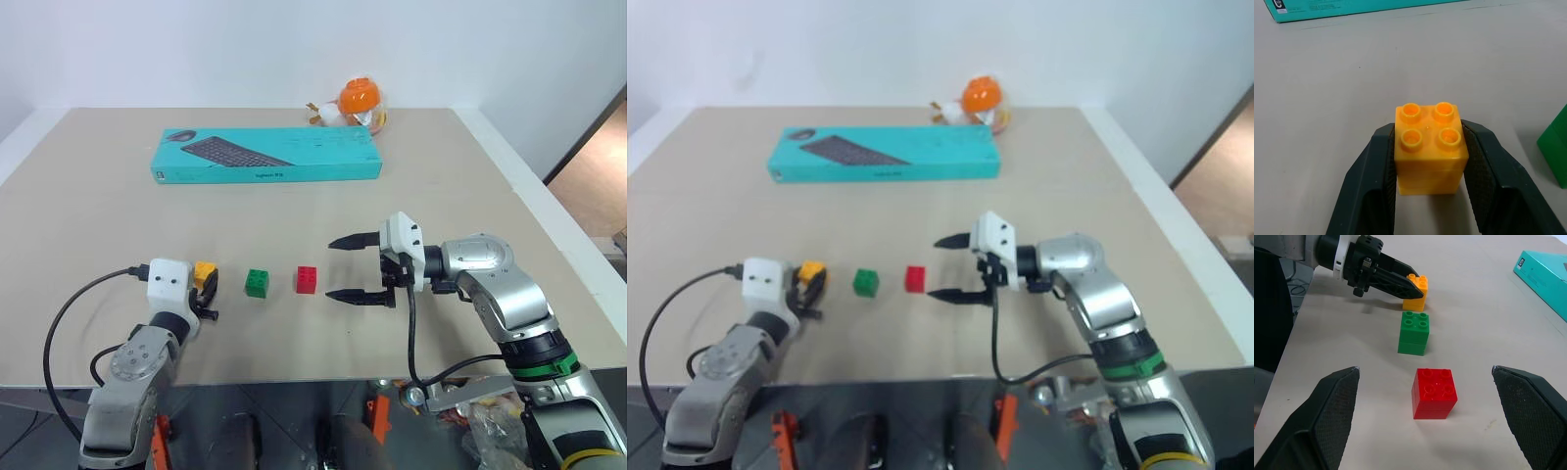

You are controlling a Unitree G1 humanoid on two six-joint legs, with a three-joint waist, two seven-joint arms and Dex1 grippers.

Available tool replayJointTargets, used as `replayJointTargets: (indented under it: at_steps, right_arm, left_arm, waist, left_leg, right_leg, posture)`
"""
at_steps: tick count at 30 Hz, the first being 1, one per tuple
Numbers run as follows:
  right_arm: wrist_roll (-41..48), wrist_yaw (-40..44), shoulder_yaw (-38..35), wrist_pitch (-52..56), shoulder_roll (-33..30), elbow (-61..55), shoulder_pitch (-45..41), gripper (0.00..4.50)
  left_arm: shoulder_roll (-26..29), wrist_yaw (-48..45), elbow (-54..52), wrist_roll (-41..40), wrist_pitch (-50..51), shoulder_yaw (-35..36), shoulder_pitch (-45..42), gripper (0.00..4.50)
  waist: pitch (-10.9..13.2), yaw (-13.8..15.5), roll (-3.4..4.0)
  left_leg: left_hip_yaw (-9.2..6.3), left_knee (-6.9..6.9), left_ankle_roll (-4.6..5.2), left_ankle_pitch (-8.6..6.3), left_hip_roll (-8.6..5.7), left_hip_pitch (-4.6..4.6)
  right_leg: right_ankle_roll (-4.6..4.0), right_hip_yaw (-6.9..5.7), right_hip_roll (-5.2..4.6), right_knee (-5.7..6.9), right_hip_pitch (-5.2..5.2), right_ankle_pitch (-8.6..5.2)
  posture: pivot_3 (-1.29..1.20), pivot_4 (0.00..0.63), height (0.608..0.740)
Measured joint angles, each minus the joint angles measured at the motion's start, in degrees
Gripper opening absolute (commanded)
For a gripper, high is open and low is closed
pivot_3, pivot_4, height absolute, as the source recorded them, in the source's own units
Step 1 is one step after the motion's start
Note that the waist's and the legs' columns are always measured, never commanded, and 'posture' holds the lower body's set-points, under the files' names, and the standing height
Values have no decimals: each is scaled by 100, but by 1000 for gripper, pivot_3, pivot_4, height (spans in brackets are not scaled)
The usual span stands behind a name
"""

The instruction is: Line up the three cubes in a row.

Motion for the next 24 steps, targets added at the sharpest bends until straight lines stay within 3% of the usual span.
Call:
replayJointTargets:
  at_steps: [15, 17, 22, 24]
  right_arm:
    - [1, -85, -3, 27, -43, -55, 34, 4500]
    - [1, -86, -3, 27, -43, -55, 35, 4500]
    - [1, -87, -3, 26, -43, -59, 69, 4500]
    - [5, -89, -3, 32, -43, -69, 70, 4500]
  left_arm:
    - [-19, -27, 141, 119, -213, -11, -11, 1310]
    - [-39, -53, 168, 97, -260, -5, -11, 2357]
    - [22, -255, 260, 73, -277, -20, -11, 4067]
    - [85, -382, 251, -32, -264, 13, -8, 4434]
  waist:
    - [0, 0, 0]
    - [0, 1, 0]
    - [0, 1, 0]
    - [0, 0, 0]
  left_leg:
    - [0, -1, 0, 0, -1, -1]
    - [0, -1, 0, 0, -1, -1]
    - [0, -4, 0, 0, -1, -5]
    - [0, -7, 0, 0, 0, -8]
  right_leg:
    - [0, 0, -2, -6, 0, 0]
    - [0, 0, -2, -7, 1, 0]
    - [1, 0, -1, -15, 0, 1]
    - [1, -2, 0, -22, -1, 1]
  posture:
    - [0, 150, 740]
    - [0, 150, 740]
    - [0, 150, 740]
    - [0, 150, 740]
